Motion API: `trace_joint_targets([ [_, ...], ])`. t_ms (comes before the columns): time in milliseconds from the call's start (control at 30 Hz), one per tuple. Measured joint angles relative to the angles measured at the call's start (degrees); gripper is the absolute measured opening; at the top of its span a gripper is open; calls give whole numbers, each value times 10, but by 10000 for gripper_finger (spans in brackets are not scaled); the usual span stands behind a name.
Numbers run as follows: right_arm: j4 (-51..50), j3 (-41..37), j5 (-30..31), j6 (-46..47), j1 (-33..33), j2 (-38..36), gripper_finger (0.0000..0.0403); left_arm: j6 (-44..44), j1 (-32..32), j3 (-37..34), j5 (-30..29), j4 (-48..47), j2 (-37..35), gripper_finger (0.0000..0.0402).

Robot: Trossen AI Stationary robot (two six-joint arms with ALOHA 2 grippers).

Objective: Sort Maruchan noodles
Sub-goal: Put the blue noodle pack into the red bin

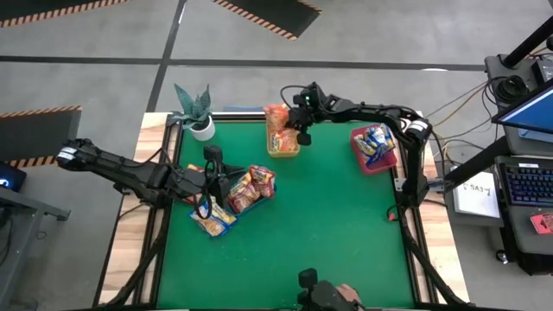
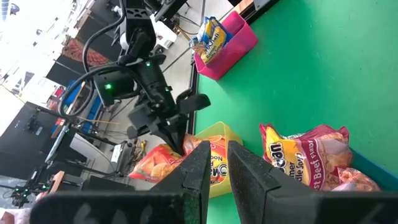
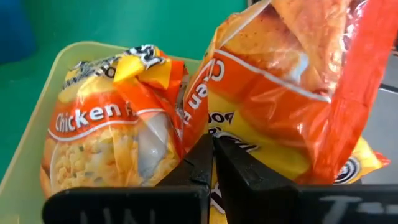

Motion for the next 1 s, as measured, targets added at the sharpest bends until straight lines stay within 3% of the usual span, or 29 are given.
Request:
trace_joint_targets([
  [233,-38,16,2,0,0,-12,9,0,0,0,0,-10,0,39],
  [767,-209,134,0,26,7,-28,8,-2,0,0,0,-18,0,39],
  [1000,-238,177,0,51,7,-28,8,-2,0,0,0,-22,0,39],
])
